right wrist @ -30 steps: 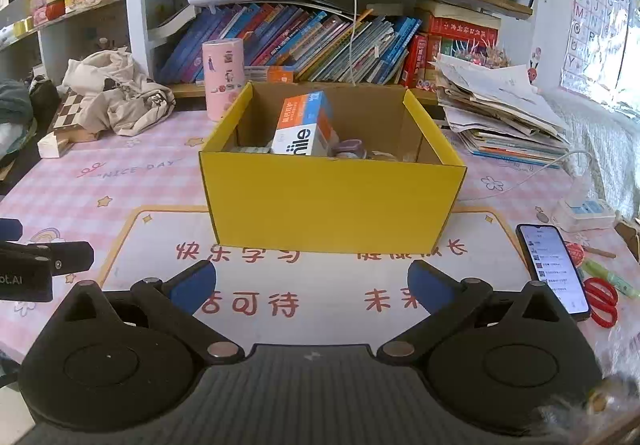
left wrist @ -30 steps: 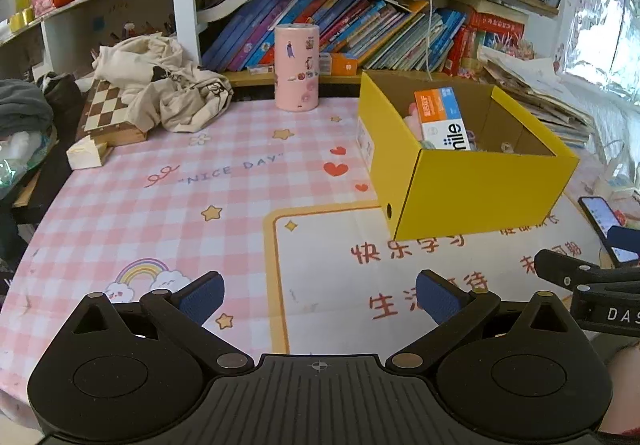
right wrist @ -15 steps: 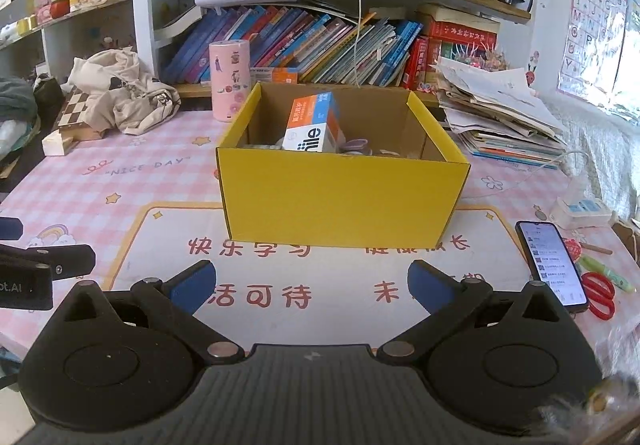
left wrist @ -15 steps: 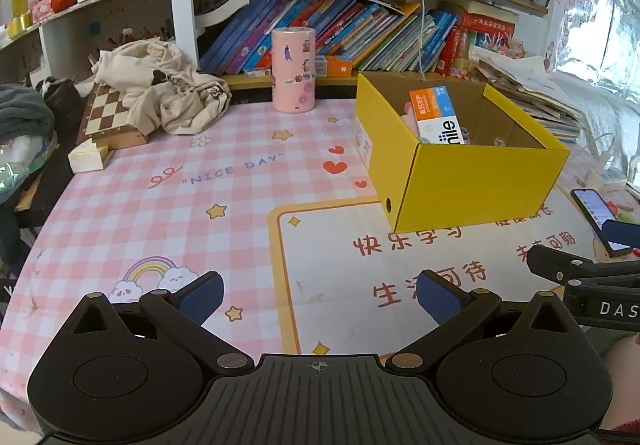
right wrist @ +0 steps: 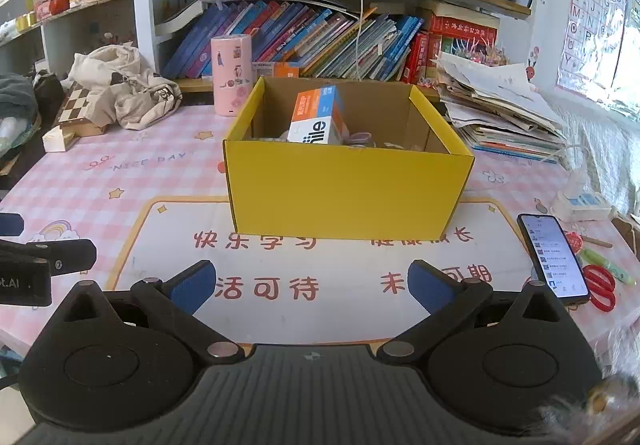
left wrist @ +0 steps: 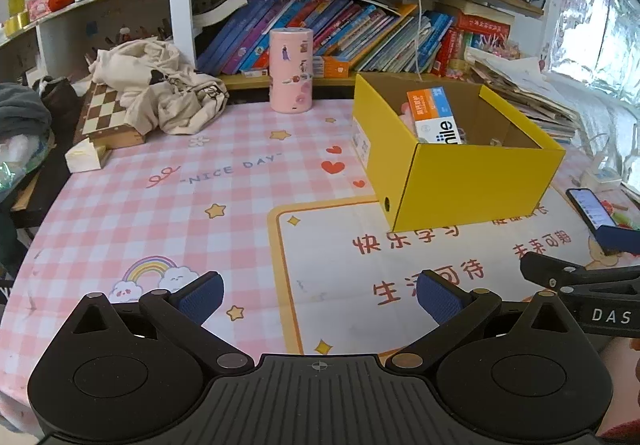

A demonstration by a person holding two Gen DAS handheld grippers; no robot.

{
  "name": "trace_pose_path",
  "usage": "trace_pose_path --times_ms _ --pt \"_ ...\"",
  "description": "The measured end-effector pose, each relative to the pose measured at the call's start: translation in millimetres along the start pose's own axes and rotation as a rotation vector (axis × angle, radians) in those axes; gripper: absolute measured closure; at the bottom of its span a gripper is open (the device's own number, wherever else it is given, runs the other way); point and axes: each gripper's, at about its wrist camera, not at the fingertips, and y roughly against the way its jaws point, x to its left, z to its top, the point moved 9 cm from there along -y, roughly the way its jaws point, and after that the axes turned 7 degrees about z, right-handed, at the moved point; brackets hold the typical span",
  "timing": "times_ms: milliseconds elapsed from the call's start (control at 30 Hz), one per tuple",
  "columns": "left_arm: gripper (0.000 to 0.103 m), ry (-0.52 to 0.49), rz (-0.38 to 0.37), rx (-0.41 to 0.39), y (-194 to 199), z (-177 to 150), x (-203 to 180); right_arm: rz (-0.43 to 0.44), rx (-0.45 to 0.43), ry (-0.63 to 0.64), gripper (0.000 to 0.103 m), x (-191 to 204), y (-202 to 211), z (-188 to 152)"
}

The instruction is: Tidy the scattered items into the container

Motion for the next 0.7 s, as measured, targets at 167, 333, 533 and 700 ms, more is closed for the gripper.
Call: trace_pose_path --times_ms 167,333,533,700 --pt "0.000 0.004 -0.013 0.002 -0.1 -0.3 -0.1 0.001 0.000 0.002 0.000 -0.5 -0.3 0.1" --pt "0.000 0.012 -0.020 0.003 -0.1 -0.7 0.6 0.000 0.001 0.002 0.000 -0.5 -0.3 -0.3" --pt "0.000 0.016 -0.029 0.008 -0.3 -0.7 0.0 0.000 0.002 0.003 0.000 0.3 -0.7 -0.4" --pt "0.000 0.020 -0.027 0.010 -0.8 -0.4 -0.7 -0.001 0.005 0.002 0.000 0.3 -1.4 -0.9"
